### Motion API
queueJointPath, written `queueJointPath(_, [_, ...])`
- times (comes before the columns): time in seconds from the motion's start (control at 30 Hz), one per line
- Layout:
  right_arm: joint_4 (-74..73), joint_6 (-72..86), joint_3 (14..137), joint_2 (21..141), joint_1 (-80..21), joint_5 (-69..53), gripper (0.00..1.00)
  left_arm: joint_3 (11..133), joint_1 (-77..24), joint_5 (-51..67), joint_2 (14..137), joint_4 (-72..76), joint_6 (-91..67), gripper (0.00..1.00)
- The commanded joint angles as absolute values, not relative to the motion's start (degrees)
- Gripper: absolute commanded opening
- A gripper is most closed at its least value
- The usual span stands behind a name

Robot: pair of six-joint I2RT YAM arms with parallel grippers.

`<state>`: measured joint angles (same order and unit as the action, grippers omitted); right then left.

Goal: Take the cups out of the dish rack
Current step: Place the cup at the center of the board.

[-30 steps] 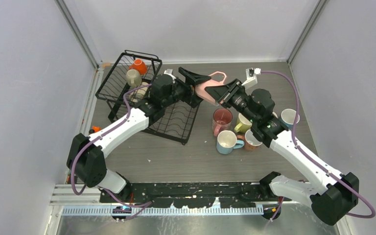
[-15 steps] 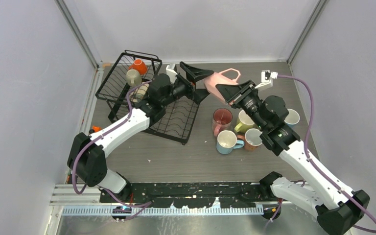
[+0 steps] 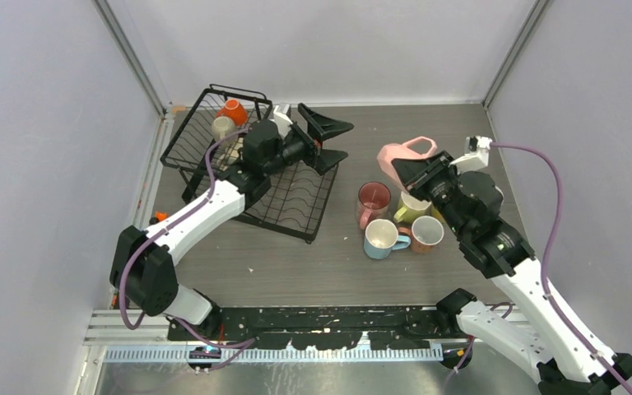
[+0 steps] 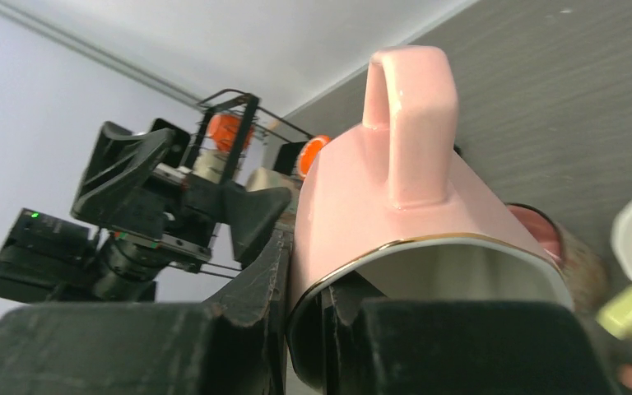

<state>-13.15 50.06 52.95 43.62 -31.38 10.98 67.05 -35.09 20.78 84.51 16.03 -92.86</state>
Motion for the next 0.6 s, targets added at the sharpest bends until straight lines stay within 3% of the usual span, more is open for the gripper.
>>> queueJointPath(0.0, [-21.00, 48.97, 59.57, 38.81, -31.24, 19.03, 0.01, 70.16, -34.42, 25.12, 81.20, 9.90, -84.31, 1.00])
queueJointPath(0.57, [-68.15, 59.79, 73.02, 40.52, -31.28, 39.77, 0.01, 75.42, -36.33, 30.59, 76.13, -10.36, -61.63, 1.00])
